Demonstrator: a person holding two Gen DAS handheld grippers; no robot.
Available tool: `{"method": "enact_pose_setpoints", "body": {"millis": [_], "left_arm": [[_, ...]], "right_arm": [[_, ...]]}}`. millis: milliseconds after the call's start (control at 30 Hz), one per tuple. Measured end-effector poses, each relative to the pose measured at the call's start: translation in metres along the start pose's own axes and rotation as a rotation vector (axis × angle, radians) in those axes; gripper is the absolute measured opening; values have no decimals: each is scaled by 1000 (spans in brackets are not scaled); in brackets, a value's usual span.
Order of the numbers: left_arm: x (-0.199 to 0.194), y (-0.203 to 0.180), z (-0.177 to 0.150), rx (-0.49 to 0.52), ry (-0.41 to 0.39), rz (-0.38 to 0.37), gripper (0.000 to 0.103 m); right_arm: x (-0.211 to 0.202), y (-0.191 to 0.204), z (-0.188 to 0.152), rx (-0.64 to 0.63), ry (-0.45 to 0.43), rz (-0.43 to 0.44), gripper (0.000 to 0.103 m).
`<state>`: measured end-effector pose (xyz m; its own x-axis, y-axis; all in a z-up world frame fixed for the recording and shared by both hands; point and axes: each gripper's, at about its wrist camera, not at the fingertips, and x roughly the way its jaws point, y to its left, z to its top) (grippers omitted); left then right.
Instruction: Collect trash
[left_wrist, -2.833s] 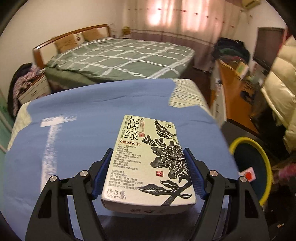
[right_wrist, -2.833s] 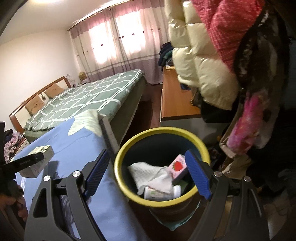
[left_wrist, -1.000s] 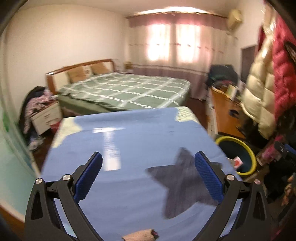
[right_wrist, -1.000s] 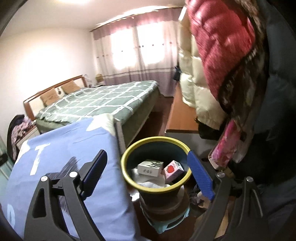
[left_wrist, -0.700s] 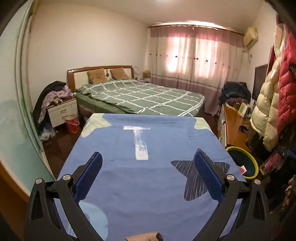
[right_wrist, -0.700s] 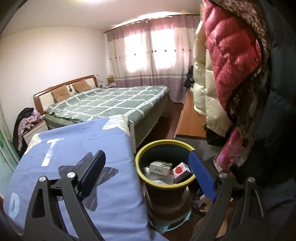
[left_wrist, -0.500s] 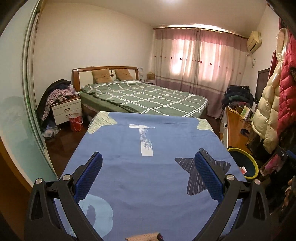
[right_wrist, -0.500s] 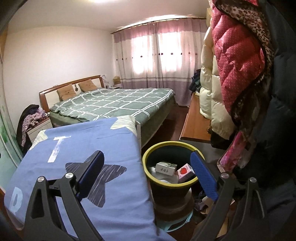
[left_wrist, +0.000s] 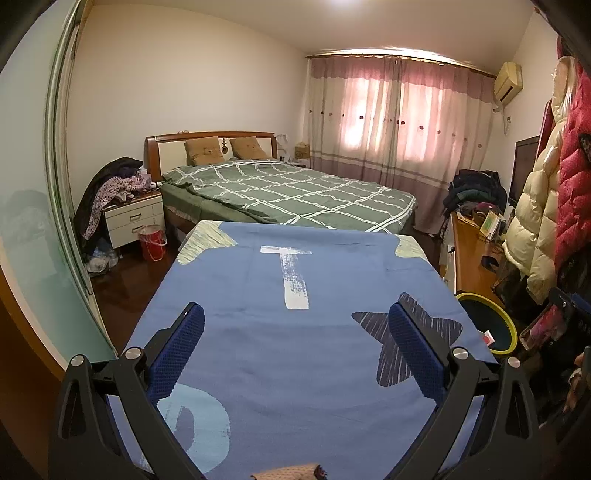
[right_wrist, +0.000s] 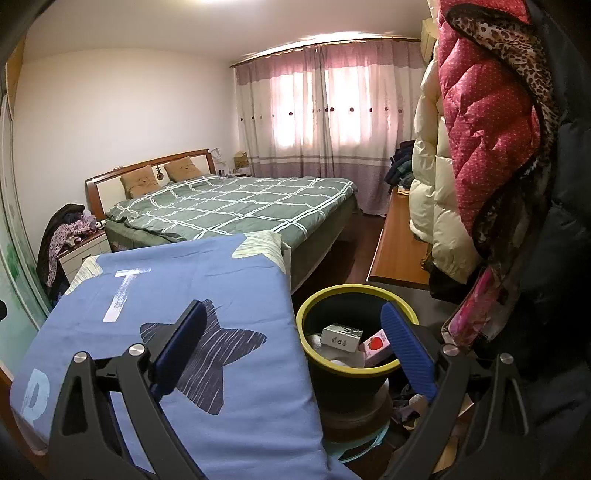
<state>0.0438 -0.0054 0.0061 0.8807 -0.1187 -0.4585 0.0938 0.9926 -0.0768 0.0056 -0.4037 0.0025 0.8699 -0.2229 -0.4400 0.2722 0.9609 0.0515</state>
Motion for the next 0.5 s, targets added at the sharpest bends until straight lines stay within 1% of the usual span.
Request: {"method": "enact_pose_setpoints", "body": {"millis": [500], "left_arm": [[1, -5, 1, 7, -2, 4, 98]], "right_arm": [[2, -3, -2, 6, 4, 1, 92]]}}
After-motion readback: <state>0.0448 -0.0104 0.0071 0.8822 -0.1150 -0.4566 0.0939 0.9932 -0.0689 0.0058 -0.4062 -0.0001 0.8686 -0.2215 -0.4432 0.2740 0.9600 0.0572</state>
